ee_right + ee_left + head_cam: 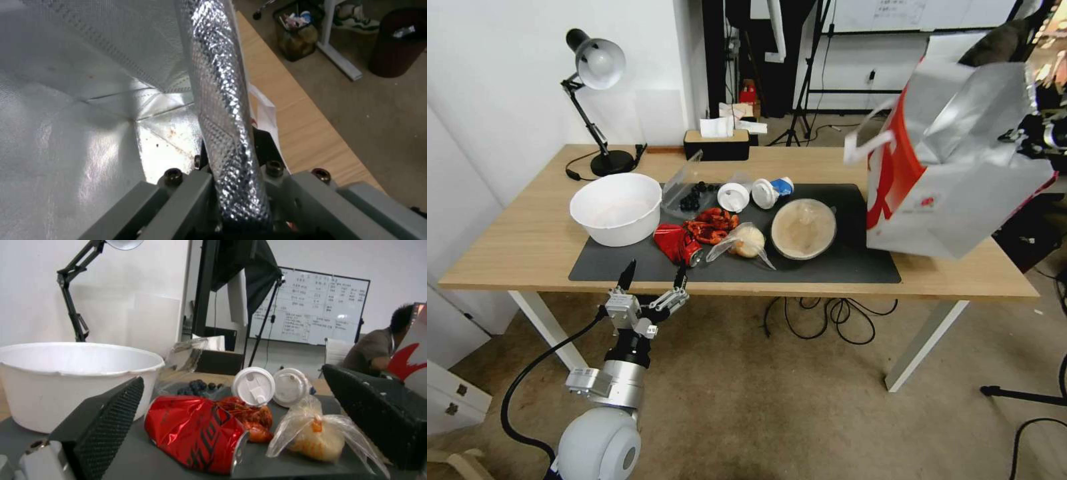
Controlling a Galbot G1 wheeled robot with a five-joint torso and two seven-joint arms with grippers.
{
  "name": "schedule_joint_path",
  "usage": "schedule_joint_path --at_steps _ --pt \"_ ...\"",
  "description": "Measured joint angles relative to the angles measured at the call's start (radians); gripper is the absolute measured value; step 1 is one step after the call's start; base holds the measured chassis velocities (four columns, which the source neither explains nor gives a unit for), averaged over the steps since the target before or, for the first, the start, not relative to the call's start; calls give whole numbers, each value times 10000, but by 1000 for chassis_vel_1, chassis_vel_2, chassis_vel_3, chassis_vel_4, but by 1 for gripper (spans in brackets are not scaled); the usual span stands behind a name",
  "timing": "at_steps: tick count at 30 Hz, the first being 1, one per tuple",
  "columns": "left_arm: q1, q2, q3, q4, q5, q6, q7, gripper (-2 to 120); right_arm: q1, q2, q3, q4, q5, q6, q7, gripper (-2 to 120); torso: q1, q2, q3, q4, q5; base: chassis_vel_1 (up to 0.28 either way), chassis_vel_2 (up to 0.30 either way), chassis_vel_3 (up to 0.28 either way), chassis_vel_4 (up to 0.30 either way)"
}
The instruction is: Pick up the food delivery bag from the floor and place it on the table.
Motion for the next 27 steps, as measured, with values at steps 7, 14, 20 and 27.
schedule_joint_path --at_steps 7,14,20,27 --pt "35 7 -46 5 -22 -11 -12 100 95 362 -269 -409 -62 -163 -77 0 0 0 1 1 0 0 0 0 0" --pt "40 6 -63 -22 -25 -17 -21 100 338 565 -601 -633 -253 -290 -233 0 0 0 1 1 0 0 0 0 0" --pt "43 -18 -60 -22 -28 -18 -26 100 581 681 -937 -849 -1004 -269 -1048 0 0 0 1 1 -1 0 0 0 0" --pt "60 -35 -55 -19 -28 -18 -27 100 815 801 -1197 -1084 -1202 -244 -1324 19 0 0 1 2 -1 0 0 0 0"
